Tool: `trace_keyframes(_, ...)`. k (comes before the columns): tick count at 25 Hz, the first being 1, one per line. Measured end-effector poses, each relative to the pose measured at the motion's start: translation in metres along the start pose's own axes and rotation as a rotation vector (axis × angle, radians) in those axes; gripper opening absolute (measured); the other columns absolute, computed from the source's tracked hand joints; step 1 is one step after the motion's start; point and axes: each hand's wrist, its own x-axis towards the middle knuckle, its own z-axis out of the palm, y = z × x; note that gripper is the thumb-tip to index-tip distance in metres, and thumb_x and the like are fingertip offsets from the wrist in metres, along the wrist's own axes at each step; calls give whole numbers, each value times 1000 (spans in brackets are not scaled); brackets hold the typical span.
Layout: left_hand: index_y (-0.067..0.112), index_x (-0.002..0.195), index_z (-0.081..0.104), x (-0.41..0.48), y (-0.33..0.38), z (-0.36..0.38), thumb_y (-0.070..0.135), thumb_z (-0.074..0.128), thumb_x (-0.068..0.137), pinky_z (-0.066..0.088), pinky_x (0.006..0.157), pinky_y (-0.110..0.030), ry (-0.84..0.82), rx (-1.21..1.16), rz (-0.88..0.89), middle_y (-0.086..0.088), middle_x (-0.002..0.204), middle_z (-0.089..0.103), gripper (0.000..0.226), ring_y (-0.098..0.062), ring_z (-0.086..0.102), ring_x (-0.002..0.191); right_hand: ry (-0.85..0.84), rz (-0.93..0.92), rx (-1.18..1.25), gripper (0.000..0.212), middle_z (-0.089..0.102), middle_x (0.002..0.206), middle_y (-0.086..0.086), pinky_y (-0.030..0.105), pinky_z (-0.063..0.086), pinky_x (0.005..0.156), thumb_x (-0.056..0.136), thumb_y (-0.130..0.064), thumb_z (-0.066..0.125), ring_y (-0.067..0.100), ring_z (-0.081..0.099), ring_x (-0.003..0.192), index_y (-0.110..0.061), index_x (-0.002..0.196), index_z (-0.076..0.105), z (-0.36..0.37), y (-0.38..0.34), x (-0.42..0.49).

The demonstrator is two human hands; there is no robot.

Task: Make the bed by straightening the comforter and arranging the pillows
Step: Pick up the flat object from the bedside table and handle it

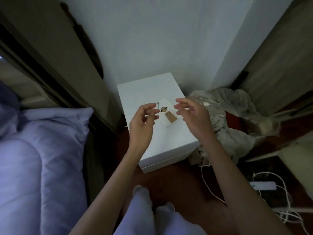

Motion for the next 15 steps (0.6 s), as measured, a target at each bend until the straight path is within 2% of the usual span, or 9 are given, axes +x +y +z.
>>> trace_keyframes(4,23,117,57,21,-29,5,12,48,98,54,85,-32,11,45,-88,7,103,68,24,-11,68,93,-60,34,-46,30,68,103,-20,24,52,79,88,-23,58,-2,64,93,-36,115,61,5,28,29)
trace_keyframes(7,29,130,49,50,-50,9,14,50,97,51,80,-22,42,69,-189,12,115,63,36,-11,63,99,-117,52,-120,35,62,109,-22,14,47,76,89,-23,59,-8,59,92,-33,123,57,14,40,62)
trace_keyframes(10,29,136,43,74,-68,20,16,49,98,45,73,-12,101,63,-299,13,123,56,41,-10,59,103,-216,46,-223,41,56,119,-17,8,40,74,90,-23,60,-3,57,96,-28,130,53,27,58,104)
trace_keyframes(15,24,138,40,101,-97,47,16,47,99,48,84,-22,148,104,-435,5,137,52,41,-11,55,111,-393,46,-366,46,51,137,-4,28,43,95,91,-21,60,15,52,118,-26,135,48,45,113,160)
